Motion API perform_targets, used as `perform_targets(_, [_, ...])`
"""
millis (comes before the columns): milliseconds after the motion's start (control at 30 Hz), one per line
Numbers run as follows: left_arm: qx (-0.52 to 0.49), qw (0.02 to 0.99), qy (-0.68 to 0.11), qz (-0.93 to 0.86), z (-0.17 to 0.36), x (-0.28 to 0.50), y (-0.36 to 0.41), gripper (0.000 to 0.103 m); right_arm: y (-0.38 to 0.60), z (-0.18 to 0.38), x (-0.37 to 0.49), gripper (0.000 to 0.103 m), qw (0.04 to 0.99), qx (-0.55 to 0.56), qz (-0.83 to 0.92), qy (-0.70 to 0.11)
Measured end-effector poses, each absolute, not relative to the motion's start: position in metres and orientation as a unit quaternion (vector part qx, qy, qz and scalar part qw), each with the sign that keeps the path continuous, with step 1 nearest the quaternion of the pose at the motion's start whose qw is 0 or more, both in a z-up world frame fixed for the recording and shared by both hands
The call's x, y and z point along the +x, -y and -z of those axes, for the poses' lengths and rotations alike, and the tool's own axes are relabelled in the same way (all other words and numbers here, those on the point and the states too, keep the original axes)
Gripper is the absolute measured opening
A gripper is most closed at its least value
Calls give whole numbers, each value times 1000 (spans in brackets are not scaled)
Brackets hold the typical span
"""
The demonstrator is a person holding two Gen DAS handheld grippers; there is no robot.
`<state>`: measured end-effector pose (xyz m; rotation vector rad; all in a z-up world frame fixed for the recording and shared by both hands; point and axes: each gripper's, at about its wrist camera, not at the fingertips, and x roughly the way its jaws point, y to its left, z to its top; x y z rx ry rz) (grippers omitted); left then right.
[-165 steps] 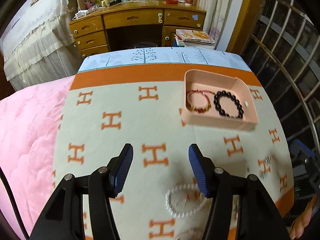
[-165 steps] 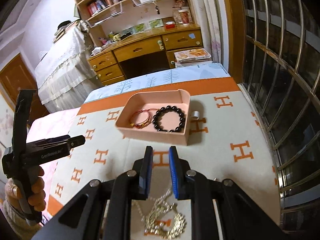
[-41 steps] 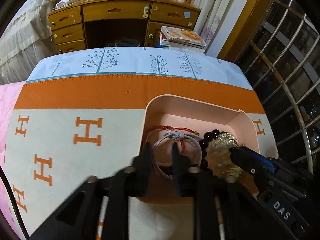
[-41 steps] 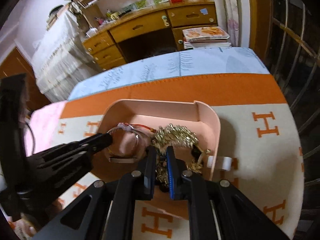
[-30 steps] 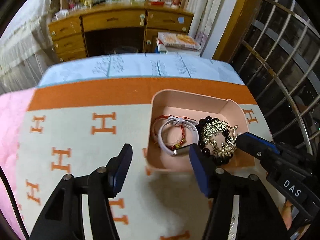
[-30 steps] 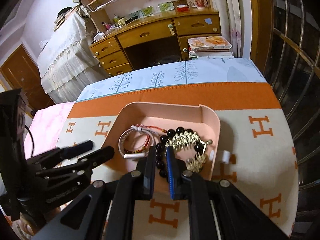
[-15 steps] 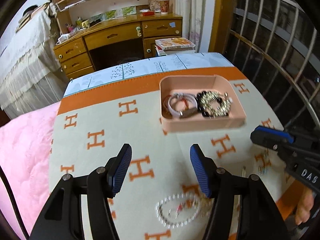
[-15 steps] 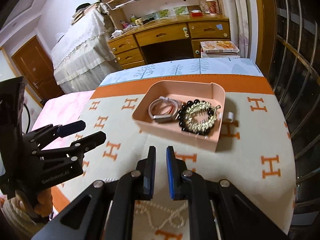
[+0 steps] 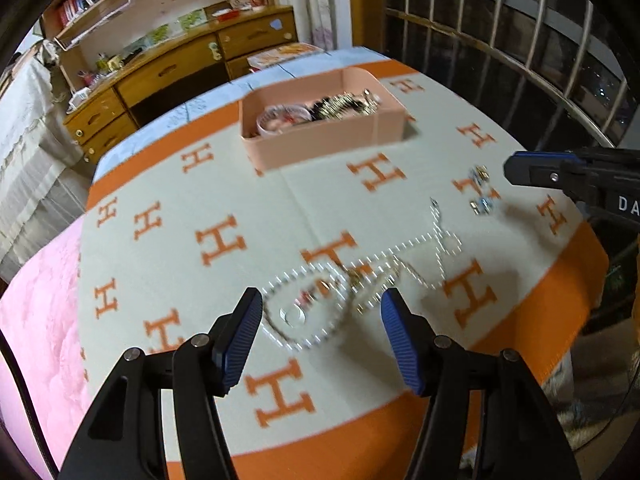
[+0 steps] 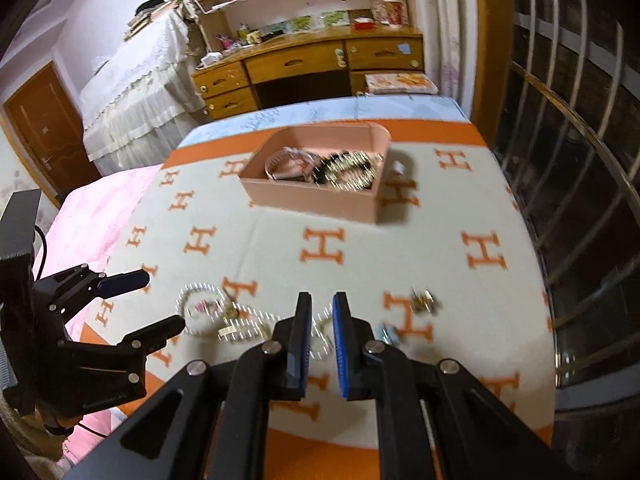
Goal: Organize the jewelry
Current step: 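Move the left gripper to the pearl necklace and grasp it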
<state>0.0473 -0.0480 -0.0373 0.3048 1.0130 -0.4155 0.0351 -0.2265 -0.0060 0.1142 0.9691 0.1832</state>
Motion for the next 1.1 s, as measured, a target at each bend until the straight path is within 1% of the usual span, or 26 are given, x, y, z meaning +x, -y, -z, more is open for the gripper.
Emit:
perform_targets(167, [140,844,-478,200,41,37,47,60,242,21,7,11,875,56,-68,-476])
perform_targets(300, [144,839,-481,209,48,35,48,59,255,44,-2,11,860,71,-57,-502])
perform_targets(367, [146,833,-488,216,54,37,50,54,259,53,-4,11,853,80,-55,-513])
perform_targets(433, [148,826,-497,222,59,41,50,42,261,61,-4,11,849,88,-56,-519])
perform_targets(600, [153,815,-510,227,69,50,51,34,262,66,-3,11,850,95,-65,-513])
perform_targets(667, [155,811,-514,231,72,53,51,26,262,67,-3,11,850,96,-70,-513])
perform_targets(700, [156,808,-519,232,75,55,52,20,261,68,-3,11,850,97,-72,-513])
perform_targets(733, [158,804,-524,232,77,57,53,18,260,70,-3,11,849,97,-75,-513])
perform_targets(1100, [173,790,-544,222,92,74,63,17,259,76,-1,11,850,96,-87,-511])
